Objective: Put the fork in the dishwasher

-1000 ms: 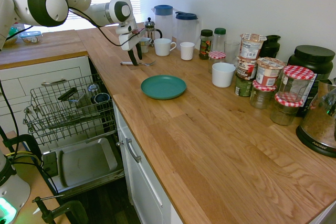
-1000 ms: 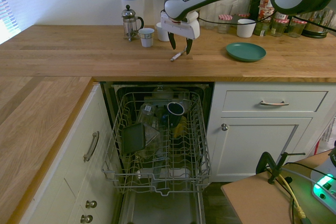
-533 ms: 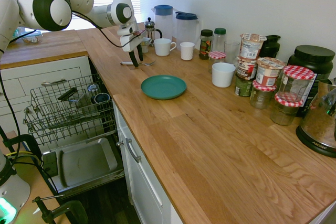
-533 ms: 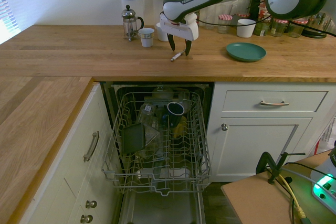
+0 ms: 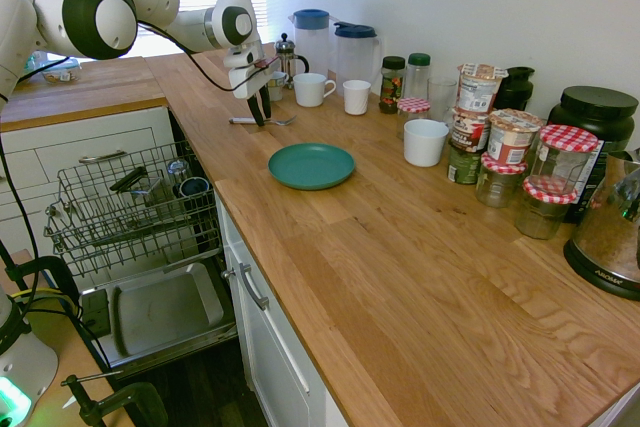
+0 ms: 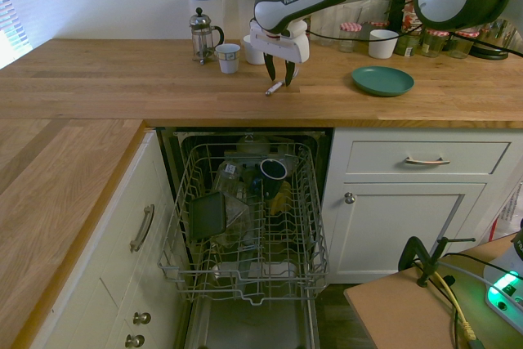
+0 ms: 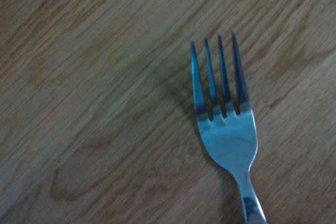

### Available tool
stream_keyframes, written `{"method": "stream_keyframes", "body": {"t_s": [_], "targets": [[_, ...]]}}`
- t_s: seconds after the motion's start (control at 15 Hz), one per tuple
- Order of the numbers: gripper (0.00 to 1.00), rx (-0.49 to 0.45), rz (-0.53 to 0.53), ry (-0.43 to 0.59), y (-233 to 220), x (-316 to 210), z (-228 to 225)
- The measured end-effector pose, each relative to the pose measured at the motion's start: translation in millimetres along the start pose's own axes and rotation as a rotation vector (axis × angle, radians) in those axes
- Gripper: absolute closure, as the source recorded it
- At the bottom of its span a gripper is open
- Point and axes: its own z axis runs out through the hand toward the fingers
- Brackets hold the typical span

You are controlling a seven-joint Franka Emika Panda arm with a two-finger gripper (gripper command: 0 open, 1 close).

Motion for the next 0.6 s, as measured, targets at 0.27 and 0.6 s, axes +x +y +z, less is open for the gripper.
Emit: {"method": "stream_keyframes", "body": {"t_s": [0.27,0.6], "targets": [[1.00,-0.012,0.014,-0.013,-2.0,2.4,0.3],[1.00,-0.022,0.010,-0.041,-6.4,6.6,1.3]]}}
